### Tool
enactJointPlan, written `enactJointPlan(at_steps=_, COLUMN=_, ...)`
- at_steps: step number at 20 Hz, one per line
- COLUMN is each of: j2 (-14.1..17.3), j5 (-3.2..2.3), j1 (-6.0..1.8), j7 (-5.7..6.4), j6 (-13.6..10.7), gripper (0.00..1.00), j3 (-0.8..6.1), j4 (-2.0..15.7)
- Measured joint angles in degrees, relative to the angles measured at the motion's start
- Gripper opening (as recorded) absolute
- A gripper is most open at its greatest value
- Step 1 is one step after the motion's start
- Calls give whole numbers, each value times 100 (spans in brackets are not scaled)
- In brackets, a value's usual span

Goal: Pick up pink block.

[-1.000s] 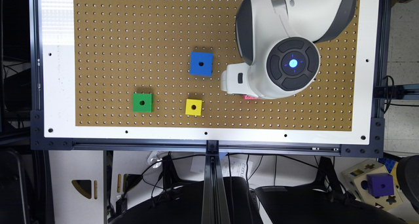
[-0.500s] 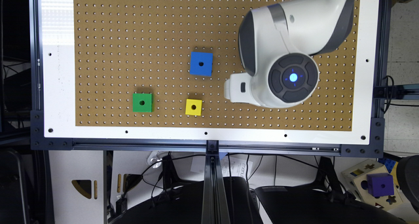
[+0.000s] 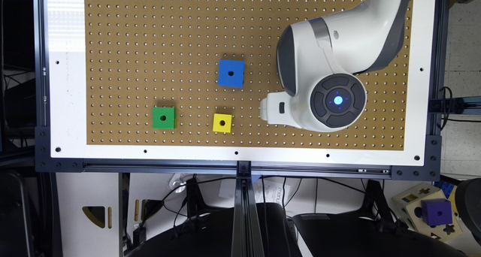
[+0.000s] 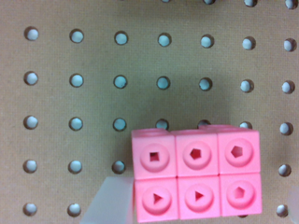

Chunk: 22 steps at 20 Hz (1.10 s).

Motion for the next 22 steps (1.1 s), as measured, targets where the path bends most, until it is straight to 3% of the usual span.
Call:
enactJointPlan(at_steps=12, j2=87, j5=-4, j1=10, j7=5, j6=18, gripper=100, j3=-1, j4=13)
enactJointPlan(at_steps=13, j2=82, j5=-4, j1=10, j7=4, j6=10, gripper=0, j3=-7, j4=13)
enactJointPlan(at_steps=22, j2=80, j5=-4, j1=4, j7=9, j6=-1, gripper=0, j3=-12, j4=12)
